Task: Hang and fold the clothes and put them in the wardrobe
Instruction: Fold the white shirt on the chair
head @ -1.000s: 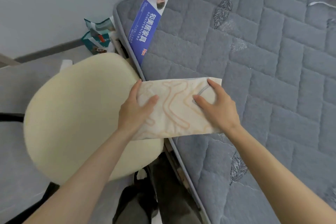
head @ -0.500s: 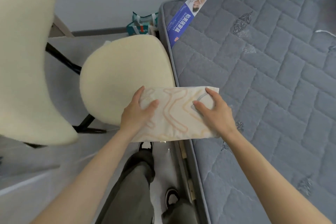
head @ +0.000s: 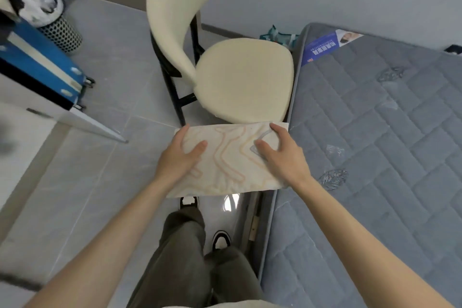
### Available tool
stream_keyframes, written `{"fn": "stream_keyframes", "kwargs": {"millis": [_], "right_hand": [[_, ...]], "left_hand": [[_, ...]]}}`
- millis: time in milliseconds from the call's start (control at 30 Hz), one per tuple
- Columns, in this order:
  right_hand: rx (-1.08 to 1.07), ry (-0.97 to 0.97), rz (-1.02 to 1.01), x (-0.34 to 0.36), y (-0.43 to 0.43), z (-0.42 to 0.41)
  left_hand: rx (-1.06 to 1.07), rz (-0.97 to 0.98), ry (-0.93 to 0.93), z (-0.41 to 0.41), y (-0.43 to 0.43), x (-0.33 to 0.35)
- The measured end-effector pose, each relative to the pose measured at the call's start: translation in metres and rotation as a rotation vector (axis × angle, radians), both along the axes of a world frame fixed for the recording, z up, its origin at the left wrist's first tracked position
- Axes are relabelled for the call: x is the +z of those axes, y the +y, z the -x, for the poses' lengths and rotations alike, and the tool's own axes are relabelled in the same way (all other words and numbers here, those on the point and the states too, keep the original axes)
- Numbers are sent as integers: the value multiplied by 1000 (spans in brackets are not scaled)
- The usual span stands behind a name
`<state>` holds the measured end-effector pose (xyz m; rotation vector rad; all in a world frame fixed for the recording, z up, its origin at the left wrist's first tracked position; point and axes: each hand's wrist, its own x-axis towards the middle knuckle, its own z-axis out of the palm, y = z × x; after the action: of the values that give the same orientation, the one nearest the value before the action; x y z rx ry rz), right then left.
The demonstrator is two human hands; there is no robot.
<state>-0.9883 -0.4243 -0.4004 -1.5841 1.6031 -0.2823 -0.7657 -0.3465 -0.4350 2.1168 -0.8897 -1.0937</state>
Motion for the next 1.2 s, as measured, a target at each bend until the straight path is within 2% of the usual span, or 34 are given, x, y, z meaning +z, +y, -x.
{"fn": "stream_keyframes", "kwargs": {"millis": [233, 367, 600, 733, 867, 1200], "right_hand": [[356, -85, 114, 81, 40, -114], [526, -153, 162, 127, 74, -200], [810, -319, 198, 219, 144, -359], [867, -475, 221, 280, 182, -438], [903, -613, 264, 340, 211, -503], [968, -843, 508, 486, 240, -650]], "left_hand": [[303, 73, -65, -87, 103, 73], [485, 166, -116, -147, 169, 131], [687, 281, -274, -268, 282, 242], [761, 378, -376, -335, 330, 311], [742, 448, -522, -391, 363, 380], [831, 596, -769, -510, 407, 532]]}}
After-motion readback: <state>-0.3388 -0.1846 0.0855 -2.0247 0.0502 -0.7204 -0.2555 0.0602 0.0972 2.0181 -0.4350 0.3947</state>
